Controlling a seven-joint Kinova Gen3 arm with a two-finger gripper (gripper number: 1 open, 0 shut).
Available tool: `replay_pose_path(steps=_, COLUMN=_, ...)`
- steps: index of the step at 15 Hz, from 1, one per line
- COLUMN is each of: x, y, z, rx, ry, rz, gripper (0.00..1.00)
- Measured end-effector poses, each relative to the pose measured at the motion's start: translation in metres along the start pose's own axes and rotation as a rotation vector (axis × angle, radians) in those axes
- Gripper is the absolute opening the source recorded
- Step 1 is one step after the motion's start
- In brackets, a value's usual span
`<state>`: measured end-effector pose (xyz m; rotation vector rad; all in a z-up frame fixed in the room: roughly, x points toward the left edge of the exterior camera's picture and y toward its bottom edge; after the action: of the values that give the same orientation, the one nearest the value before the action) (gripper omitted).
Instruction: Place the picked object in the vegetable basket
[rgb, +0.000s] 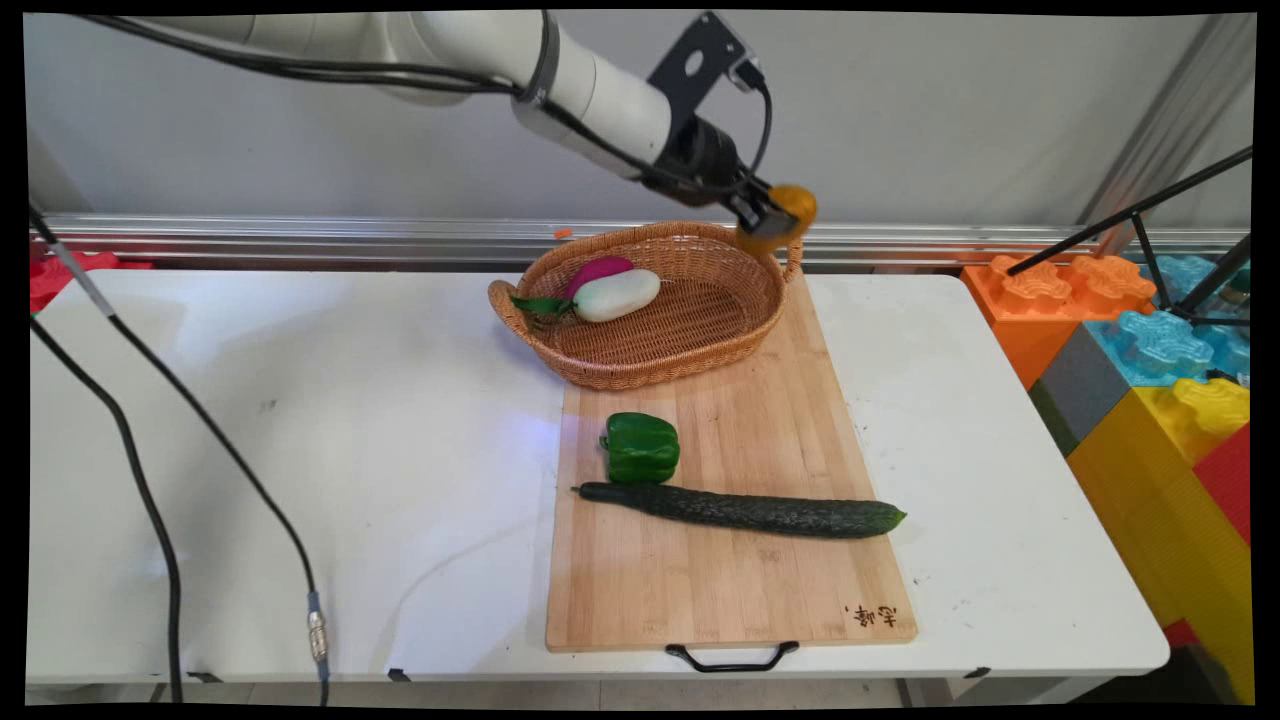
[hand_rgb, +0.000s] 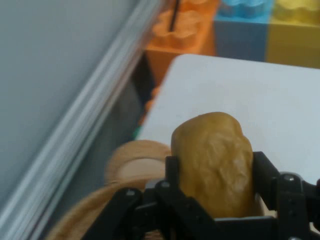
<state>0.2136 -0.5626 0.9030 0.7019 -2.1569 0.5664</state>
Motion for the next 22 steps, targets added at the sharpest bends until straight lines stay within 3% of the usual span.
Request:
replay_pose_path(steps=4, x=-0.011, y=-0.034, z=0.010, rx=0.089, ry=-0.055, rz=-0.012, gripper=0.00)
replay_pose_path(steps=7, x=-0.029, y=-0.052, z=0.028, rx=0.117, ry=-0.109, rz=-0.031, gripper=0.00)
replay_pose_path(steps=11, x=-0.050, y=-0.064, z=0.052, rx=0.120, ry=-0.156, rz=-0.056, gripper=0.00)
replay_pose_path(steps=20, x=-0.075, y=-0.071, z=0.080, rx=0.083, ry=-0.197, rz=-0.071, gripper=0.00)
replay_pose_path(steps=21, x=-0.075, y=-0.070, z=0.081, rx=0.079, ry=-0.198, rz=-0.070, gripper=1.00)
replay_pose_path(steps=22, x=-0.076, y=-0.069, z=0.082, rx=0.071, ry=-0.197, rz=-0.068, gripper=1.00)
